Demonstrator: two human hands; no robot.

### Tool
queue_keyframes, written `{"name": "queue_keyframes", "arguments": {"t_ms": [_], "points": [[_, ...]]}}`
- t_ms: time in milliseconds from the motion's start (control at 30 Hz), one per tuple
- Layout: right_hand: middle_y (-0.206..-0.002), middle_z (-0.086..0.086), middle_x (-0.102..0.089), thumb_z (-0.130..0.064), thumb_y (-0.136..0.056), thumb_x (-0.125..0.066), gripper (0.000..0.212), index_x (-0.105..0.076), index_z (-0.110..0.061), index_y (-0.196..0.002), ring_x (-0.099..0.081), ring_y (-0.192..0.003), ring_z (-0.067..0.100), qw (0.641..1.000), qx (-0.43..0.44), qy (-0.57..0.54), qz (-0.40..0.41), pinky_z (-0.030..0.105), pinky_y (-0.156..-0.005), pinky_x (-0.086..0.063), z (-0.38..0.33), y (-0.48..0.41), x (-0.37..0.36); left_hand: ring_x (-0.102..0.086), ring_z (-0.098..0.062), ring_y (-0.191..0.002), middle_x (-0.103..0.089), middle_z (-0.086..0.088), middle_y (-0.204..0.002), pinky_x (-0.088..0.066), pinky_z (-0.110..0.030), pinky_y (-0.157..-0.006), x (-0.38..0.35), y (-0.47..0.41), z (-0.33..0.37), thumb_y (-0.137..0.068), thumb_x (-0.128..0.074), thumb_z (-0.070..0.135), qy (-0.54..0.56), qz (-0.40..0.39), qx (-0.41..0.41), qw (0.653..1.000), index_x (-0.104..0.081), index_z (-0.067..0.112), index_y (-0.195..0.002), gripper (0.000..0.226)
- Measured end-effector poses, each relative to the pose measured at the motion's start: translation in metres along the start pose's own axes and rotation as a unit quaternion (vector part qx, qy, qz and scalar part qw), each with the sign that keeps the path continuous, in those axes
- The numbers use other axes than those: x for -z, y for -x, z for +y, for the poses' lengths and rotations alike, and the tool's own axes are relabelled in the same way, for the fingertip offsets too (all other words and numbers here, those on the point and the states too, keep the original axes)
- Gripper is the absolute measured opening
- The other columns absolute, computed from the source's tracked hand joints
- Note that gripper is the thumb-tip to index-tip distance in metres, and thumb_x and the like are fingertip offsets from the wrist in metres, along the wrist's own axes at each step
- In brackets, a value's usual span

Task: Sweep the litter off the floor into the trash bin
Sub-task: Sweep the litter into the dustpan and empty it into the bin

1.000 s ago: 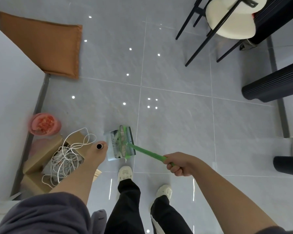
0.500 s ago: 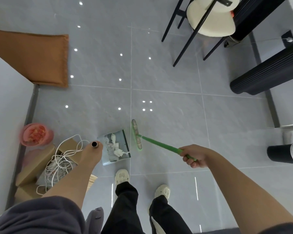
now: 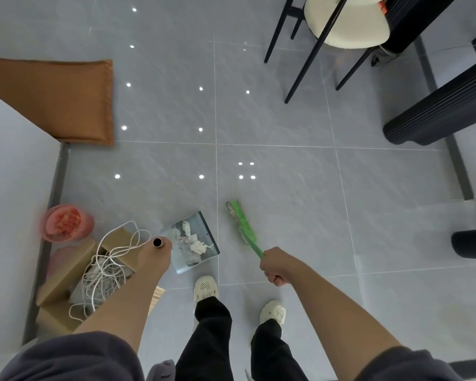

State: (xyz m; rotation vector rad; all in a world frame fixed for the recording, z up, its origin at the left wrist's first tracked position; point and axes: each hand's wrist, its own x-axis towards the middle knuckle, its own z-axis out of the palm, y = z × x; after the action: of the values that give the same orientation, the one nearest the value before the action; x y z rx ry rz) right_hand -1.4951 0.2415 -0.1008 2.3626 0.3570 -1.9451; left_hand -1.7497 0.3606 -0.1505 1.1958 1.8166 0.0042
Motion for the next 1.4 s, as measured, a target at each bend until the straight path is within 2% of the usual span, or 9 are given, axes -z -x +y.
{"name": "queue_keyframes", "arguments": {"t_ms": [200,300,400,533,633,733,867,1133,1400], "points": [[-0.059,-0.001,-0.033,-0.002,-0.088,-0.039,0.018,-0.048,-0.011,-0.101,-0.024,-0.033,0.007,0.988,-0.006,-0.128,-0.084,0.016,-0.032,-0.020,0.007,0.028,0.036,-0.056,-0.034,-0.070,-0.059,-0.017,-0.069,-0.042,-0.039,-0.066,-0.002,0.005,0.006,-0.095,-0.044,0.025,-0.005,-0.014,-0.002,1.000,-0.051,0.008,-0.066,0.034],[-0.057,-0.002,-0.033,-0.005,-0.092,-0.040,0.035,-0.051,-0.009,-0.125,-0.024,-0.034,0.006,0.975,-0.012,-0.200,-0.097,0.015,-0.030,-0.020,0.033,0.041,0.064,-0.058,-0.034,-0.071,-0.053,-0.014,-0.065,-0.049,-0.048,-0.071,-0.005,0.006,0.013,-0.095,-0.045,0.021,-0.015,-0.007,-0.011,1.000,-0.047,0.011,-0.066,0.030],[-0.054,-0.002,-0.036,-0.005,-0.093,-0.040,0.043,-0.045,-0.005,-0.136,-0.024,-0.035,0.006,0.970,-0.004,-0.225,-0.094,0.015,-0.031,-0.021,0.060,0.050,0.081,-0.053,-0.032,-0.076,-0.048,-0.012,-0.067,-0.044,-0.043,-0.072,-0.015,0.020,0.033,-0.098,-0.043,0.013,-0.049,-0.016,-0.037,0.998,-0.047,0.007,-0.072,0.027],[-0.060,0.000,-0.043,-0.007,-0.094,-0.041,0.038,-0.048,-0.013,-0.131,-0.031,-0.037,0.007,0.970,-0.006,-0.231,-0.071,0.015,-0.035,-0.027,0.096,0.057,0.104,-0.054,-0.037,-0.088,-0.056,-0.020,-0.086,-0.038,-0.040,-0.079,-0.034,0.043,0.062,-0.102,-0.036,0.018,-0.135,-0.019,-0.081,0.987,-0.057,-0.002,-0.089,0.032],[-0.066,0.003,-0.052,-0.005,-0.094,-0.039,0.031,-0.047,-0.012,-0.123,-0.040,-0.036,0.006,0.978,-0.032,-0.202,-0.036,0.015,-0.037,-0.033,0.131,0.058,0.131,-0.054,-0.038,-0.081,-0.053,-0.014,-0.070,-0.036,-0.037,-0.073,-0.060,0.058,0.086,-0.100,-0.038,0.021,-0.118,-0.019,-0.085,0.989,-0.059,-0.005,-0.083,0.037],[-0.057,0.001,-0.046,-0.004,-0.090,-0.037,0.012,-0.047,-0.010,-0.094,-0.033,-0.033,0.006,0.981,-0.038,-0.189,0.006,0.015,-0.036,-0.024,0.167,0.058,0.168,-0.051,-0.035,-0.074,-0.052,-0.011,-0.066,-0.035,-0.036,-0.067,-0.096,0.081,0.112,-0.098,-0.040,0.023,-0.110,-0.017,-0.096,0.989,-0.057,-0.002,-0.077,0.037],[-0.055,0.001,-0.040,-0.002,-0.088,-0.036,0.014,-0.042,-0.011,-0.079,-0.029,-0.035,0.008,0.984,-0.031,-0.170,0.046,0.016,-0.036,-0.021,0.211,0.054,0.214,-0.047,-0.028,-0.062,-0.052,-0.013,-0.065,-0.033,-0.035,-0.056,-0.136,0.104,0.136,-0.096,-0.036,0.023,-0.098,0.011,-0.091,0.991,-0.048,0.003,-0.067,0.037],[-0.057,0.005,-0.038,-0.001,-0.089,-0.031,0.015,-0.044,-0.007,-0.086,-0.030,-0.042,0.013,0.982,-0.030,-0.124,0.143,0.018,-0.038,-0.023,0.299,0.042,0.334,-0.047,-0.031,-0.063,-0.046,-0.014,-0.060,-0.033,-0.034,-0.056,-0.242,0.138,0.217,-0.098,-0.036,0.023,-0.071,0.018,-0.109,0.991,-0.042,0.003,-0.059,0.044],[-0.059,0.008,-0.041,0.002,-0.086,-0.029,0.024,-0.050,-0.001,-0.097,-0.033,-0.044,0.014,0.964,-0.037,-0.126,0.229,0.020,-0.040,-0.026,0.321,0.005,0.401,-0.041,-0.025,-0.055,-0.046,-0.010,-0.061,-0.031,-0.030,-0.053,-0.335,0.143,0.291,-0.097,-0.036,0.025,-0.100,-0.029,-0.154,0.983,-0.042,0.006,-0.064,0.038]]}}
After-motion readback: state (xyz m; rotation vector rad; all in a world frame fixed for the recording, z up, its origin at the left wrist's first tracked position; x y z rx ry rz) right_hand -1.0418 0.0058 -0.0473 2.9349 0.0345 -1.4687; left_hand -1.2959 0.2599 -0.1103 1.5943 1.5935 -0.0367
